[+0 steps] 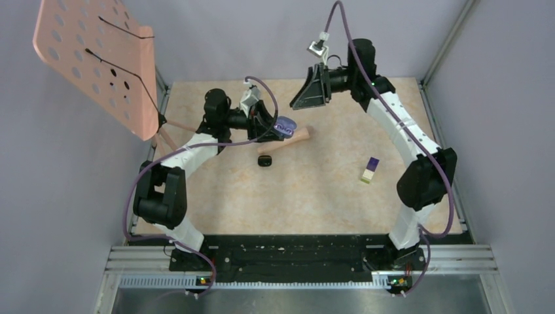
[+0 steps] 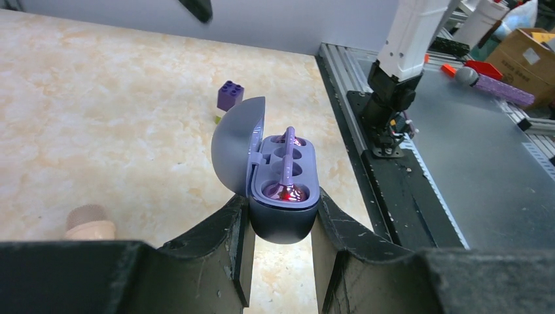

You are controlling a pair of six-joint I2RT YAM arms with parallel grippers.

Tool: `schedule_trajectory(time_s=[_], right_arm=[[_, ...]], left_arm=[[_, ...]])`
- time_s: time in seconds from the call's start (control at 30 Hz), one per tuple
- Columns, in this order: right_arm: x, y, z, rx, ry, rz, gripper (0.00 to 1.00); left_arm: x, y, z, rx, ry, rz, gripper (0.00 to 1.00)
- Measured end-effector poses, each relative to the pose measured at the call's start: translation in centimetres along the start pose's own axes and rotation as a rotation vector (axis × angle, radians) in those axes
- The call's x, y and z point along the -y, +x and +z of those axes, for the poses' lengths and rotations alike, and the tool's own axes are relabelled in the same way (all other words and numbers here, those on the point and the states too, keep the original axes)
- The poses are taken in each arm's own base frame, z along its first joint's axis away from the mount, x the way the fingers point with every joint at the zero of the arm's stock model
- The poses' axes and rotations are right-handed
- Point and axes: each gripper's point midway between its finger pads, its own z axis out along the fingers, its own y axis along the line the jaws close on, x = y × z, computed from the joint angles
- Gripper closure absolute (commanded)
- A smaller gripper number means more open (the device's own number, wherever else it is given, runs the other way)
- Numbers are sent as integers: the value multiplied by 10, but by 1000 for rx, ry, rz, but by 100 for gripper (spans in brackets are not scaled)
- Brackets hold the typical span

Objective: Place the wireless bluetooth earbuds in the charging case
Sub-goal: Place the earbud in the charging case, then close the charging case.

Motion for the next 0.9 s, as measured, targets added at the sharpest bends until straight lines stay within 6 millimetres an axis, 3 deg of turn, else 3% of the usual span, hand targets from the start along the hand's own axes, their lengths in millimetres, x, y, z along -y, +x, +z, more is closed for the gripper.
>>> schedule_trajectory(time_s=[0.1,0.27,0.4,0.53,0.7,0.9], right_arm=[[-4,-10,-16,48,61,-82,1],[29,-31,-55,154,373,-336,1],[35,-14,-75,160,539,-531,4],[31,1,-62,86,512,-672,3],[44,35,-33,-21,448,-694,4],[61,46,-17,-62,418,-676,5]], left_arm=[[-5,-1,0,13,-35,0,100],[-12,-4,1,36,-82,-28,100],[-13,-9,2,51,-96,-21,100],[-15,-11,3,56,-97,-19,100],[-17,-11,3,57,-97,-14,100],[-17,-12,3,57,-97,-9,100]])
